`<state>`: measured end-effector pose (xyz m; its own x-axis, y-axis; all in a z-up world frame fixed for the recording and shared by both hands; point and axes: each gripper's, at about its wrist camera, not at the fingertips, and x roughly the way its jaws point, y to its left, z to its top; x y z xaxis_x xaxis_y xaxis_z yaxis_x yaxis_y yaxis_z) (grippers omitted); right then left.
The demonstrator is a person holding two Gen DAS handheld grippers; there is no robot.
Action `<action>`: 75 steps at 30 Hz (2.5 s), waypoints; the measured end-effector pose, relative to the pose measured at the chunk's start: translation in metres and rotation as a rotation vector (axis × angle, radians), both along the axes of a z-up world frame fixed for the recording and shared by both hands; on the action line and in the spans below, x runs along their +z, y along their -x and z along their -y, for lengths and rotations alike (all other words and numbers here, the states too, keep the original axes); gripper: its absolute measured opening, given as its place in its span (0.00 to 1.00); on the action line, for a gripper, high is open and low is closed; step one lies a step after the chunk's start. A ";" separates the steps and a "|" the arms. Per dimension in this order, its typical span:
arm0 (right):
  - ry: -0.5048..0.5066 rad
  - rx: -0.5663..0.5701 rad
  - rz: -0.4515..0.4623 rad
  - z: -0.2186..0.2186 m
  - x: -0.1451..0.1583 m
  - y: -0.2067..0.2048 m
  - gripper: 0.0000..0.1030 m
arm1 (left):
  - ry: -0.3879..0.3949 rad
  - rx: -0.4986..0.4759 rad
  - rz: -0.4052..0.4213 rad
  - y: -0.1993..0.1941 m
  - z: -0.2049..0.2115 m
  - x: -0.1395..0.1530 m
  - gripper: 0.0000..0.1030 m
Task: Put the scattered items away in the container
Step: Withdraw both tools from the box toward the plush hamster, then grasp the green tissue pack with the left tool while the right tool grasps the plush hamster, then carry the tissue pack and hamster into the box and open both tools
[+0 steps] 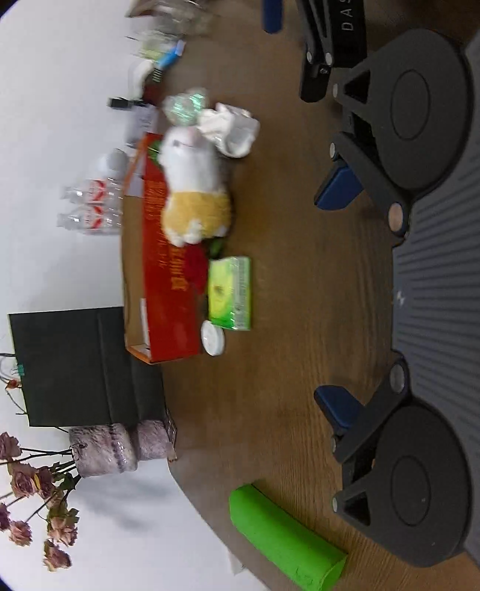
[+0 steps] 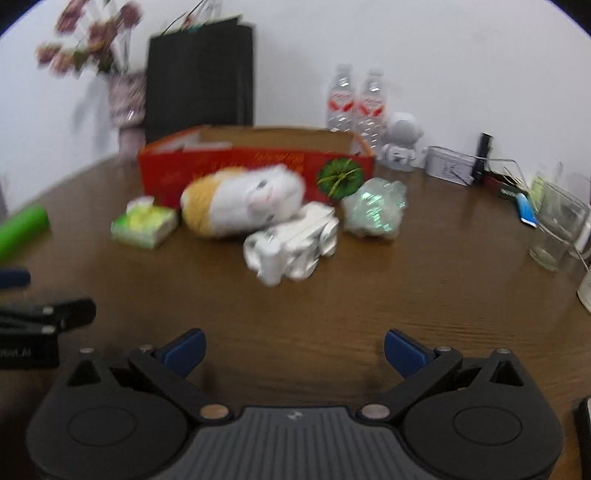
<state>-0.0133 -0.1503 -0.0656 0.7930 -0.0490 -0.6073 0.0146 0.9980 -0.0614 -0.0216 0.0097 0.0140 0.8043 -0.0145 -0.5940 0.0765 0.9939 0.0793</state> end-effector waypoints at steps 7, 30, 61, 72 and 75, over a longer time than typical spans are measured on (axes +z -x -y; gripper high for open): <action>-0.037 0.037 -0.024 -0.005 -0.001 -0.004 1.00 | 0.033 -0.032 -0.056 -0.002 0.000 -0.007 1.00; -0.056 0.038 0.017 0.009 0.013 -0.012 0.94 | 0.027 -0.043 0.000 -0.114 -0.003 0.008 0.97; -0.219 0.414 -0.132 -0.020 0.059 -0.063 0.78 | 0.291 0.061 0.094 -0.057 -0.073 0.026 0.61; -0.321 0.245 -0.136 -0.040 0.022 -0.093 0.46 | 0.202 0.132 0.100 -0.044 -0.071 0.013 0.61; -0.308 0.243 -0.107 -0.033 0.030 -0.079 0.43 | 0.202 0.125 0.127 -0.039 -0.070 0.019 0.61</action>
